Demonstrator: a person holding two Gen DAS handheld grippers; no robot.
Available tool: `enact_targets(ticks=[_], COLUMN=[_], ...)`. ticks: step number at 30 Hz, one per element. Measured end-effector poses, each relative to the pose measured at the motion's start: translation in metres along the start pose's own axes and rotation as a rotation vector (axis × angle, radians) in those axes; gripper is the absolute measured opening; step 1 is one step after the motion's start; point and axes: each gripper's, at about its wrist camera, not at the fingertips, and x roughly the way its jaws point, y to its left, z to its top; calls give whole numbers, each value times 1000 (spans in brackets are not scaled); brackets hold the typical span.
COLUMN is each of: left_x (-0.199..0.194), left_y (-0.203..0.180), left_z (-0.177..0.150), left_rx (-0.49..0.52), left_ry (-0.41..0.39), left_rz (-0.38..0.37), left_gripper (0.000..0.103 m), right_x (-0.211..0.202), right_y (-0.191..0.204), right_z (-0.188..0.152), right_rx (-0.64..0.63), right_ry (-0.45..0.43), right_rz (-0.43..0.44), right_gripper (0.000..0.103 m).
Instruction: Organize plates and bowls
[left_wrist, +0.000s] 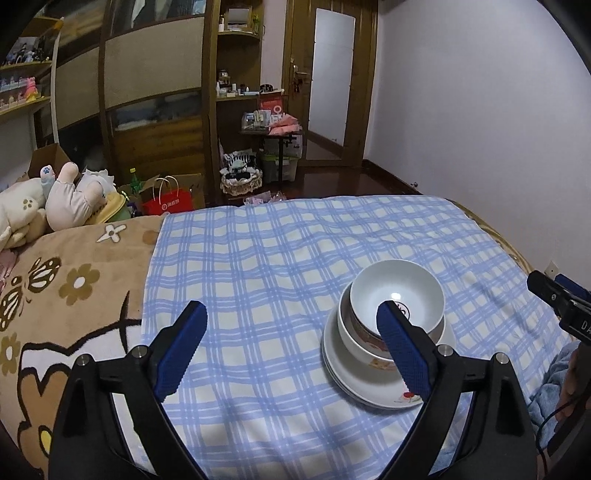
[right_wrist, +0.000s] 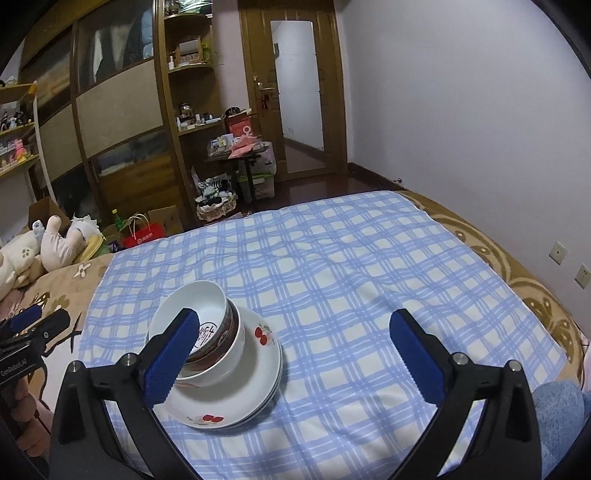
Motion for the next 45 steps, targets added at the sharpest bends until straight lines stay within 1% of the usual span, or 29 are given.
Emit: enact_targets(ticks=[6, 10, 27, 34, 45], left_x=[3, 3, -5, -2, -4], left_y=[-8, -13, -15, -15, -10], left_z=[0, -1, -3, -3, -3], left_rx=[42, 62, 76, 81, 76], left_ry=[2, -6, -24, -1, -21], left_rz=[-2, 10, 27, 28, 43], left_gripper=[92, 92, 92, 92, 92], right_x=[1, 1, 1, 1, 1], right_y=[-5, -5, -7, -8, -9], right_z=[1, 0, 0, 1, 2], right_rx=[22, 16, 17, 16, 19], right_ry=[1, -2, -6, -5, -7], right_rz=[-4, -13, -14, -12, -17], right_gripper=[103, 103, 103, 103, 103])
